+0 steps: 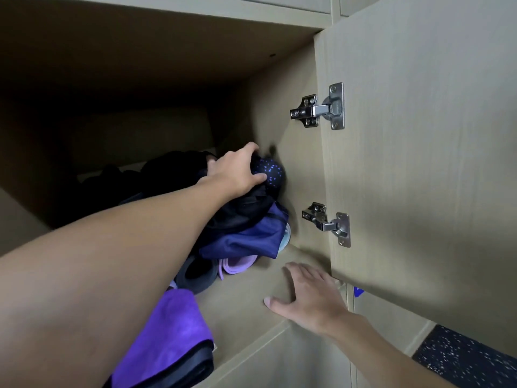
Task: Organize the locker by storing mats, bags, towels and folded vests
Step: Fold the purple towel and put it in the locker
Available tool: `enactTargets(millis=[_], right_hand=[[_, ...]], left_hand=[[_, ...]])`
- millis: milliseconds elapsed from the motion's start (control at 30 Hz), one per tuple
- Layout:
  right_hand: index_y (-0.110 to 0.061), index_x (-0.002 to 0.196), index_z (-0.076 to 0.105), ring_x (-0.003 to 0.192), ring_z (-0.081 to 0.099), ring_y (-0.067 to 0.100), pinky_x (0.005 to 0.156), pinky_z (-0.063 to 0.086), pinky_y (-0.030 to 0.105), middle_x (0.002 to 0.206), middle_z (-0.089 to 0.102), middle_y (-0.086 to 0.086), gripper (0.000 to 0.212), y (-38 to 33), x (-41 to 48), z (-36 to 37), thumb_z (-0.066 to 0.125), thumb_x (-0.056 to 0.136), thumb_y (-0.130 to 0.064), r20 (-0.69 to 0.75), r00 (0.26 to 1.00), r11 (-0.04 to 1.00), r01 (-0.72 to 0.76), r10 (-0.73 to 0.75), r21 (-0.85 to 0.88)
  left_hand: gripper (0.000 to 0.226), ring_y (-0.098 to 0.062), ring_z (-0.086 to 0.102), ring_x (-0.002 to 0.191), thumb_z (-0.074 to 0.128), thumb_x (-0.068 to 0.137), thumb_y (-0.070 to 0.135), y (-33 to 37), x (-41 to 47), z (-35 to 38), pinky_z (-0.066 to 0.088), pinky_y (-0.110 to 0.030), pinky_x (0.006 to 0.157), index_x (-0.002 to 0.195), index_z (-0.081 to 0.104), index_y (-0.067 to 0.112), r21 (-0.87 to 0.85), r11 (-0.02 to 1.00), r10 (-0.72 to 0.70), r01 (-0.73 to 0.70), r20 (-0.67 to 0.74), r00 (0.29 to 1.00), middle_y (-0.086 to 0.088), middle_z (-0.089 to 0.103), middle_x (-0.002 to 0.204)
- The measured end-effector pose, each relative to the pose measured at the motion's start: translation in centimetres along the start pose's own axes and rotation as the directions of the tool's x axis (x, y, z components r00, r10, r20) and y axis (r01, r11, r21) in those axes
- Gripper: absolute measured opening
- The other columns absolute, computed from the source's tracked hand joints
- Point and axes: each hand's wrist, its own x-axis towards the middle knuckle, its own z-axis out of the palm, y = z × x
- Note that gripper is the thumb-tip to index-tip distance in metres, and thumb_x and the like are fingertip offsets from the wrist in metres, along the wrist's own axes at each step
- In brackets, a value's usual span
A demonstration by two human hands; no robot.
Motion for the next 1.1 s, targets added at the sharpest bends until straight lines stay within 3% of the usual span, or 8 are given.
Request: enactTargets(millis=[367,467,533,600,667,733,867,1100], right_hand=[[-0.026,0.152,0.022,0.145,0.022,0.009,0.117,0.013,0.028,0.155,0.033,-0.009,0.093,-0.1,0.2,-0.4,0.054,0.079,-0.073,0.047,0.999,0.997,-0.023,0.02,0.077],[-0.032,0.152,0.018,0.142,0.031,0.009,0.117,0.022,0.031,0.153,0.036,-0.011,0.096,-0.3,0.6,-1.2,0.07,0.077,-0.06,-0.009,0.999,0.937,-0.04,0.046,0.348],[-0.031,0.152,0.022,0.139,0.036,0.007,0.117,0.028,0.031,0.152,0.037,-0.011,0.09,-1.1,1.5,-1.7,0.076,0.08,-0.041,-0.105,0.993,0.805,0.015,0.059,0.593],[-0.029,0.151,0.027,0.132,0.046,0.011,0.114,0.036,0.034,0.15,0.039,-0.011,0.082,-2.3,2.6,-1.9,0.075,0.084,-0.026,-0.158,0.985,0.704,0.068,0.064,0.707],[-0.029,0.152,0.028,0.134,0.045,0.017,0.113,0.038,0.043,0.152,0.037,-0.006,0.081,-3.3,4.0,-1.7,0.073,0.085,-0.018,-0.219,0.975,0.674,0.132,0.044,0.727],[-0.026,0.153,0.027,0.143,0.033,0.016,0.117,0.031,0.044,0.156,0.033,-0.002,0.083,-3.7,5.4,-1.3,0.072,0.085,-0.011,-0.264,0.965,0.691,0.182,0.013,0.7],[-0.024,0.153,0.028,0.144,0.032,0.015,0.119,0.026,0.038,0.157,0.034,0.0,0.082,-4.1,8.3,-1.1,0.073,0.085,-0.011,-0.334,0.943,0.741,0.23,-0.008,0.631],[-0.018,0.152,0.031,0.143,0.034,0.014,0.117,0.024,0.024,0.155,0.038,0.001,0.075,-5.5,13.8,-1.5,0.07,0.088,-0.011,-0.315,0.949,0.737,0.234,-0.031,0.634]], left_hand=[[0.05,-0.021,0.054,0.123,0.065,0.087,0.054,0.4,-2.7,-0.9,0.025,-0.049,0.108,0.13,0.054,0.03,-0.024,0.995,0.099,-0.1,-0.06,0.993,0.005,0.062,0.126],[0.058,-0.02,0.044,0.133,0.063,0.082,0.062,0.0,-5.6,-0.8,0.017,-0.057,0.112,0.133,0.051,0.035,0.099,0.98,0.181,-0.174,-0.066,0.981,0.005,0.054,0.137],[0.067,-0.022,0.022,0.146,0.061,0.08,0.068,-1.1,-7.2,-0.2,0.01,-0.068,0.111,0.139,0.044,0.043,0.225,0.957,0.191,-0.185,-0.003,0.982,0.003,0.035,0.153],[0.072,-0.02,0.003,0.152,0.058,0.08,0.071,-2.6,-8.1,0.5,0.008,-0.076,0.108,0.145,0.035,0.048,0.267,0.952,0.141,-0.15,0.054,0.989,0.002,0.017,0.162],[0.077,-0.015,-0.006,0.152,0.058,0.081,0.07,-4.1,-8.4,1.1,0.009,-0.078,0.107,0.148,0.026,0.051,0.227,0.967,0.098,-0.113,0.075,0.992,0.002,0.008,0.164],[0.081,-0.013,-0.008,0.151,0.06,0.081,0.069,-5.2,-8.2,1.6,0.011,-0.077,0.108,0.15,0.02,0.053,0.196,0.975,0.087,-0.101,0.079,0.993,0.002,0.006,0.165],[0.086,-0.019,-0.001,0.152,0.061,0.078,0.071,-6.4,-6.7,2.6,0.013,-0.075,0.108,0.149,0.016,0.055,0.141,0.988,0.056,-0.063,0.05,0.997,-0.001,0.012,0.164],[0.095,-0.026,0.002,0.153,0.063,0.073,0.076,-9.3,-4.0,3.3,0.018,-0.071,0.111,0.147,0.007,0.06,0.036,0.999,0.01,-0.013,0.077,0.997,-0.001,0.02,0.163]])
